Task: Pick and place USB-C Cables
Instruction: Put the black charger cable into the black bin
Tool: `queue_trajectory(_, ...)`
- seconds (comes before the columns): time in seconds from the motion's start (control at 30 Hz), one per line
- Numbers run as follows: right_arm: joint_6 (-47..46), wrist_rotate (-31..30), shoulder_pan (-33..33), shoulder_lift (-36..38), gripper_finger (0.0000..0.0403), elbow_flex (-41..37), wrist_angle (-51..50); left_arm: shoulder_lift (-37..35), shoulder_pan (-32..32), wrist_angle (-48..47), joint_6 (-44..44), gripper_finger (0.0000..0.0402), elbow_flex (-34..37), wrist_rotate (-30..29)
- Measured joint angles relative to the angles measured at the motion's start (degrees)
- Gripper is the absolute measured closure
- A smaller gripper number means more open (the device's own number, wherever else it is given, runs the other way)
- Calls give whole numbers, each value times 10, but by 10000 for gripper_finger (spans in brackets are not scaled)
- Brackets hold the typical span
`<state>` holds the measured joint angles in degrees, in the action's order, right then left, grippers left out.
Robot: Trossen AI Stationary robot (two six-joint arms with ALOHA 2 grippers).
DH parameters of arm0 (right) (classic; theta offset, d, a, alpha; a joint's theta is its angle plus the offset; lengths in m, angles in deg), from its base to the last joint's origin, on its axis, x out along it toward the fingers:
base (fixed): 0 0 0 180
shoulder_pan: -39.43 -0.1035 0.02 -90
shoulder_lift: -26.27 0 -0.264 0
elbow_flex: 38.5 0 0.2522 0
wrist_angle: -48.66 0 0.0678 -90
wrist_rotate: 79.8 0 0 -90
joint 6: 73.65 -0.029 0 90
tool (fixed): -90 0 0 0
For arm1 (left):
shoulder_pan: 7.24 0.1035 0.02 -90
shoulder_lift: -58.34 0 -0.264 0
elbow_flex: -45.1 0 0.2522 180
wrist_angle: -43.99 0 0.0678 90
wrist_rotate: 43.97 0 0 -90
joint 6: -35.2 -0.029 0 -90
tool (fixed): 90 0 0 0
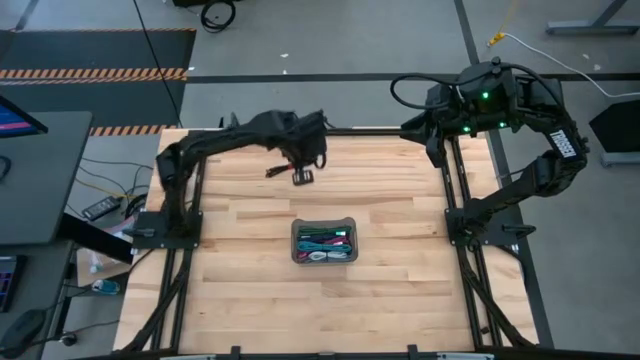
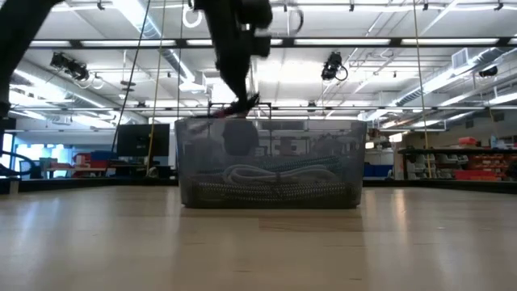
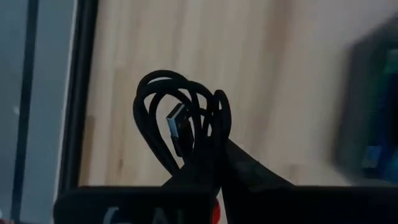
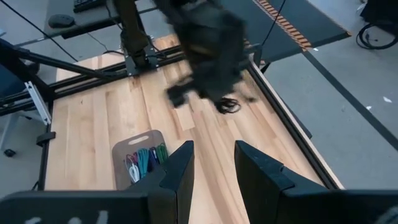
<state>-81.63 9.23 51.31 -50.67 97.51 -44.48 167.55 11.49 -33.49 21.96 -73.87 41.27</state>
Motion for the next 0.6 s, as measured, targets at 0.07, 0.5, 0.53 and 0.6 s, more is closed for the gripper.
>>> queue_trajectory(0.07, 6, -9, 0, 0, 282, 0, 0, -20, -41, 0, 15, 392, 0, -14)
queue_trajectory(0.5, 24, -25, 31, 0, 282, 0, 4, -42, -269, 95, 152, 392, -14, -19)
queue_trajectory(0.53, 24, -25, 33, 0, 282, 0, 6, -42, -276, 112, 159, 392, -14, -19)
queue_trajectory(0.6, 24, -25, 37, 0, 282, 0, 10, -42, -285, 146, 170, 392, -14, -20)
